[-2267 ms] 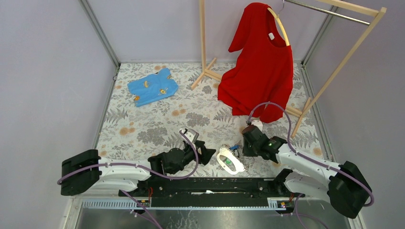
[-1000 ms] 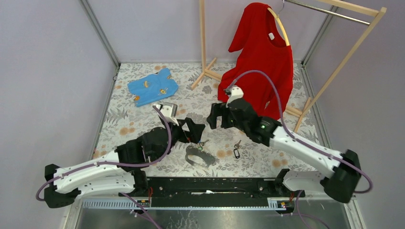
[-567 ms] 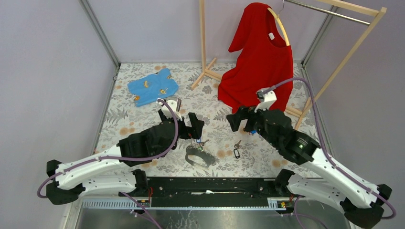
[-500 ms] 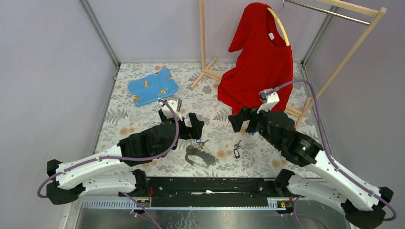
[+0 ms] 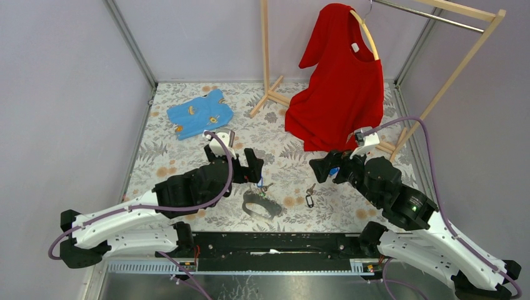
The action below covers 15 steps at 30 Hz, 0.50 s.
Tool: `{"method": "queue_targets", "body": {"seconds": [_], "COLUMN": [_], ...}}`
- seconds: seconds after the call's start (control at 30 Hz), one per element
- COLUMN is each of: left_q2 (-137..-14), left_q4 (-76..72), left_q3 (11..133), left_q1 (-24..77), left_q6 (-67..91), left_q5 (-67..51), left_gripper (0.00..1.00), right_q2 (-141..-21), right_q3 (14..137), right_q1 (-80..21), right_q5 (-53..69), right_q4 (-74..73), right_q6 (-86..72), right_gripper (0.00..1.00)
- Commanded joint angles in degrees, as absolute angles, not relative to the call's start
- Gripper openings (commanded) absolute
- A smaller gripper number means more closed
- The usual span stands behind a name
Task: Remove the keys from the keyring
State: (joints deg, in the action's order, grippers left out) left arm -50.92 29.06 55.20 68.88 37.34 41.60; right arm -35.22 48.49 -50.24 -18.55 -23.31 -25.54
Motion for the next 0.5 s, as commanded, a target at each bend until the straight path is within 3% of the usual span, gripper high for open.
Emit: {"method": "queue_targets", "body": {"seconds": [0.0, 0.47], "left_q2": [-49.5, -49.5], "left_q4": [28.4, 30.0], "left_q3": [54.7, 54.8], "left_q1": [68.7, 68.7], "left_q6": [37.5, 36.9], "left_q5": [43.3, 44.3], "left_gripper": [0.99, 0.99], "right_q2": [-34.6, -35.3], "right_q3": [48.7, 48.2], "right_q1": [-50.1, -50.1], "right_q5": [-19.3, -18.7], "right_q4": [-24.2, -25.5], "right_q6": [-26.3, -27.1], "right_gripper": [1.00, 1.00]}}
